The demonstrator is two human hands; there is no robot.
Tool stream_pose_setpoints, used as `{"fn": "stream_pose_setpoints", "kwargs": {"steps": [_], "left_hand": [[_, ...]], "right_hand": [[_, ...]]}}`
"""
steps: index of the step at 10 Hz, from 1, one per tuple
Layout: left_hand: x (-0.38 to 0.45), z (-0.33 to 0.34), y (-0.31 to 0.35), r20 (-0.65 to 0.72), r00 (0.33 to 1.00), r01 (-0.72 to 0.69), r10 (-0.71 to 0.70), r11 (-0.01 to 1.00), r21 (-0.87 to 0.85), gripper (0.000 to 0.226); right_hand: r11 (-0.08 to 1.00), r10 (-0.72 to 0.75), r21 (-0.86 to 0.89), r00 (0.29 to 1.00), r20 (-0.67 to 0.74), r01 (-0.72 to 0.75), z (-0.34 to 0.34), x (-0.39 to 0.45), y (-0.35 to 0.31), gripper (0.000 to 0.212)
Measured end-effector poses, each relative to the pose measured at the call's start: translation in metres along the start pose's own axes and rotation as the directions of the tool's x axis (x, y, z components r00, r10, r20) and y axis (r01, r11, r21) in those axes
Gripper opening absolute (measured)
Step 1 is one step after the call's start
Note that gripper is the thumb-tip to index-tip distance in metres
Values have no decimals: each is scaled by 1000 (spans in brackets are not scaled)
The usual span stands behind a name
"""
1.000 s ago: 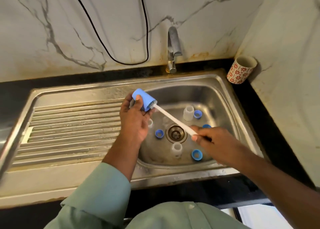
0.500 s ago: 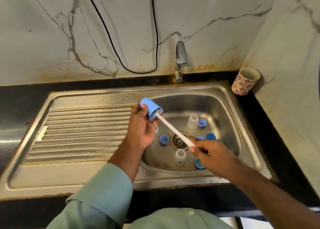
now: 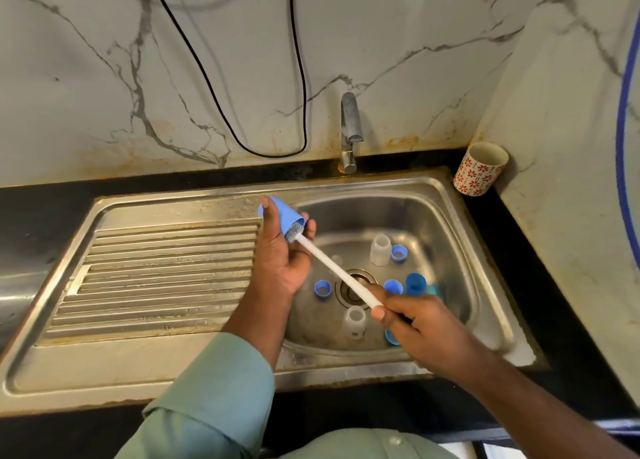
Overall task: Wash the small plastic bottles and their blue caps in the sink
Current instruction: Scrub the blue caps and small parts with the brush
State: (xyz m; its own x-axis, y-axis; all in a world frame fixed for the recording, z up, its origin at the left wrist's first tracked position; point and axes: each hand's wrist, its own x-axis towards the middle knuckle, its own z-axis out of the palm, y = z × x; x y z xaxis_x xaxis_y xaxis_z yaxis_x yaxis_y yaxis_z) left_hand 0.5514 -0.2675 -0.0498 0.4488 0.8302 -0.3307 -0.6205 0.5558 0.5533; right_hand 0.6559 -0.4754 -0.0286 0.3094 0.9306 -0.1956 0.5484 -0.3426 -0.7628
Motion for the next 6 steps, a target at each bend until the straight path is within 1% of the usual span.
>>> {"fn": "stream_pose_setpoints", "kwargs": {"steps": [1,2,3,4,5,6], "left_hand": [[-4,-3,4,138,984,102,-117,988,114,52],[-2,-1,15,32,971,222,-236,944,245,47],[0,12,17,-179,966,237,-187,915,326,65],[-1,23,14,-81,988,142,-132,980,140,59],[-1,25,18,62,987,147,-145,989,-23,51],[3,21,25,-81,976,215,-204,963,162,43]], "right_hand": [[991,118,63,992,-53,-115,-1,1,-3,27],[988,106,-115,994,-12,-107,-8,-1,-9,27],[920,-11,-392,1000,16,16,-13,1,-10,31],[863,181,420,948,262,-281,-21,5,-12,25],[620,202,652,891,406,-437,-31,6,-13,27],[915,94,-398,994,54,-65,-28,10,-11,42]]}}
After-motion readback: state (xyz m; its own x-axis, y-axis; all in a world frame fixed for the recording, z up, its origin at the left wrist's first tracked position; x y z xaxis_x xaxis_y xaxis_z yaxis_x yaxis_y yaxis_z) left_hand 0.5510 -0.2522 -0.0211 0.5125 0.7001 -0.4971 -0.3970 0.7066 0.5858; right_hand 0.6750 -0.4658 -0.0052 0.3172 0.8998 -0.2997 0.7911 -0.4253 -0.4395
